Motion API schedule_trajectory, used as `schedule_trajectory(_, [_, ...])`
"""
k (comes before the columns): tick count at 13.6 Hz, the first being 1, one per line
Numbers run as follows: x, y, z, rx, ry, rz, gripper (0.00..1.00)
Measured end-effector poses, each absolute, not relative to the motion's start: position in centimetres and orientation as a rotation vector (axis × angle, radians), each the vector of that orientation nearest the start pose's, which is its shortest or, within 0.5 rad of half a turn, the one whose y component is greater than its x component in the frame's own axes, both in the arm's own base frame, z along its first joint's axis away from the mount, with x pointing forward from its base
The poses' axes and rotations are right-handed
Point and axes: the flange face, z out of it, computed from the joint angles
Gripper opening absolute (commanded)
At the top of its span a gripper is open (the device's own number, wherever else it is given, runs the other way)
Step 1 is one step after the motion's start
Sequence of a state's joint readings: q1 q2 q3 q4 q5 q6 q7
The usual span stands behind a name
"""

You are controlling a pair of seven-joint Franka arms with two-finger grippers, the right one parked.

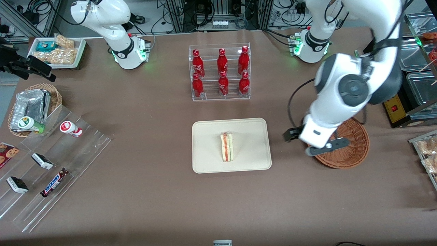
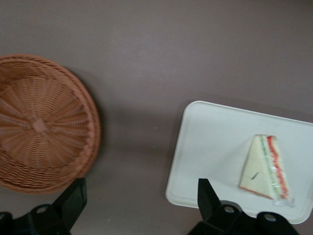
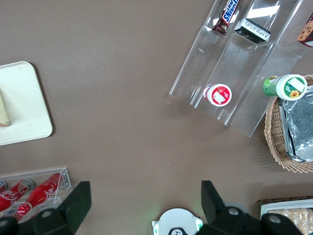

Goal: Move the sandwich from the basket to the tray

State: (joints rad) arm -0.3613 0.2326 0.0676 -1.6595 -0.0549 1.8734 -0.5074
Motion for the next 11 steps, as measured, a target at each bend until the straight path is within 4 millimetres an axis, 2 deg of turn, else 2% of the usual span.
schedule_trajectory(3, [58.4, -11.5, 49.6, -3.159, -0.253, 0.104, 1.0])
schedule_trajectory(5, [57.4, -7.3, 51.4, -3.169, -0.189, 0.13, 1.0])
schedule_trajectory(9, [55.4, -0.9, 54.8, -3.19, -0.063, 0.137, 1.0])
schedule_trajectory(11, [54.9, 0.9, 56.3, -3.197, -0.029, 0.096, 1.0])
